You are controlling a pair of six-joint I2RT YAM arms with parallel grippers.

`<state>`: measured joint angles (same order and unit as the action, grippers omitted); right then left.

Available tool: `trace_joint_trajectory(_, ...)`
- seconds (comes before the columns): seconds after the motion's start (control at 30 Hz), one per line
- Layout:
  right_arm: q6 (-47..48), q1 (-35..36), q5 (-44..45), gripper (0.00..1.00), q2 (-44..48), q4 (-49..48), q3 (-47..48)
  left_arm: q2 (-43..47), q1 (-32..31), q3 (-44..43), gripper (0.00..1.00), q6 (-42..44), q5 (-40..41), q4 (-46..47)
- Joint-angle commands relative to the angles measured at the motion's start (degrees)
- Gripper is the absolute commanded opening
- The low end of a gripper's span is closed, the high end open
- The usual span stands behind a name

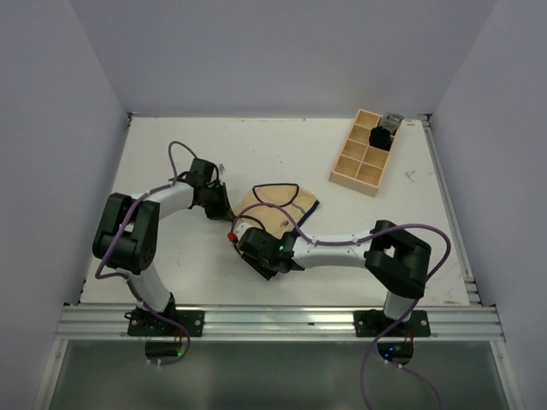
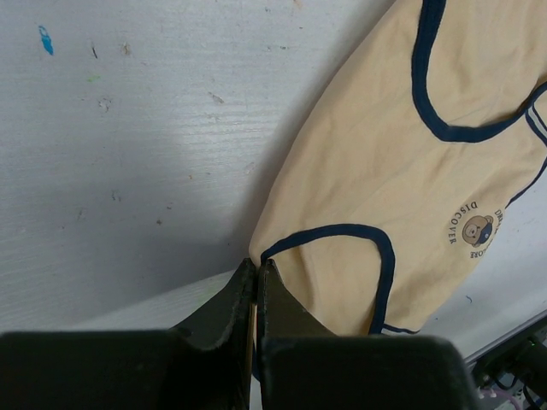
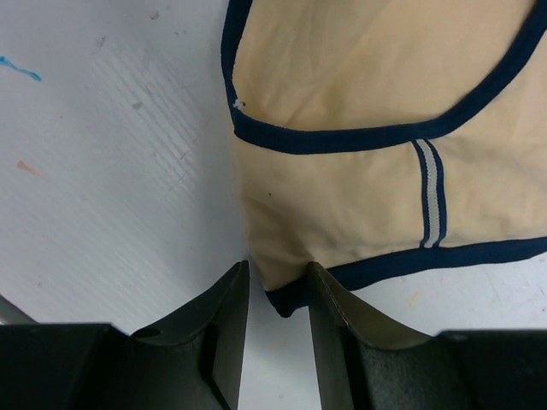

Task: Roll the underwear
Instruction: Fold the underwear

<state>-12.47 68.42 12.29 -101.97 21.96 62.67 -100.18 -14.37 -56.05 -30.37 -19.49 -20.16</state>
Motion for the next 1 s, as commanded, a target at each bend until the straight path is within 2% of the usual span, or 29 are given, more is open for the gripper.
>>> trace_joint_trajectory(0.0,1.13,0.22,-0.43,0.38,-1.12,-1.48,1.49,0.34,0.31,-1.6,0.02,0.75,0.33,-0.4)
trace_joint_trajectory(0.2,0.52,0.22,-0.78,0.34,-0.6,-1.65,0.08,0.42,0.31,-1.17,0.01,0.58,0.41,-0.84)
trace_joint_trajectory(0.3,-0.36,0.31,-0.78,0.14,0.02,-0.69,0.08,0.78,0.31,-1.42,0.0,-0.04,0.76,-1.81)
trace_joint_trajectory(0.33,-0.62,0.22,-0.87,0.0,0.19,-0.25,0.08,1.21,0.31,-1.6,0.0,-0.13,0.59,-3.2)
trace_joint_trajectory(0.6,-4.66,1.53,-3.5,0.0,8.27,3.53,0.34,8.41,0.31,-3.54,0.0,-4.16,4.36,-15.42)
trace_joint_trajectory(0.97,-10.56,4.97,-3.42,0.0,11.27,7.31,3.42,20.81,1.01,5.07,0.0,-11.9,9.11,-23.16)
